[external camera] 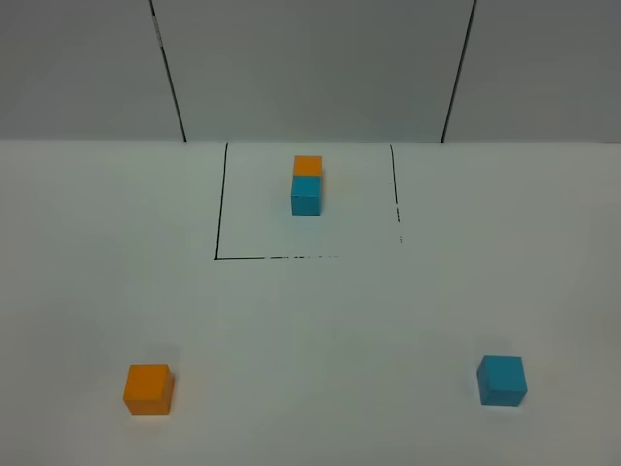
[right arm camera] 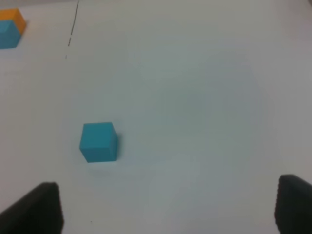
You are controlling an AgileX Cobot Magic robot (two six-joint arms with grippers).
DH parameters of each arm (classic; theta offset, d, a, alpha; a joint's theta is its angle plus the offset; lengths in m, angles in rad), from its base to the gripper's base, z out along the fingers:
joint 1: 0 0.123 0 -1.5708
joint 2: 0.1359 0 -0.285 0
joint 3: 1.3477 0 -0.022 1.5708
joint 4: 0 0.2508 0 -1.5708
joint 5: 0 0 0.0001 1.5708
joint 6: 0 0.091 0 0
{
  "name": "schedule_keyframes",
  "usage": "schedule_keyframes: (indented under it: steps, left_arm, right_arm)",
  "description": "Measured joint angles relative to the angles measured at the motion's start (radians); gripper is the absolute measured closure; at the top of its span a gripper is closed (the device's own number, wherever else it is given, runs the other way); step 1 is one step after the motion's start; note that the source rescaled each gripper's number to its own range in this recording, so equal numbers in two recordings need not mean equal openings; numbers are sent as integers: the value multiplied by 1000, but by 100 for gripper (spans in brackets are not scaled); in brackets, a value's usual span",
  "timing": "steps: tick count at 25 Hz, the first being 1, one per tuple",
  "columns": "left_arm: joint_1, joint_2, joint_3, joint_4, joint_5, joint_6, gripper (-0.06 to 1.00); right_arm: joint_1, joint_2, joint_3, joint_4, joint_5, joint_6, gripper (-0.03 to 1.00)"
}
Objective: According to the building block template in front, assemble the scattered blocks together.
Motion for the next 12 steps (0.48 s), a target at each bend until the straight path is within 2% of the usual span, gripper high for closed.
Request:
schedule_keyframes:
  steps: [12]
  left_arm:
    - [0, 0, 0, 0, 0, -1, 49]
  right_arm:
    - [0, 0, 0, 0, 0, 0, 23]
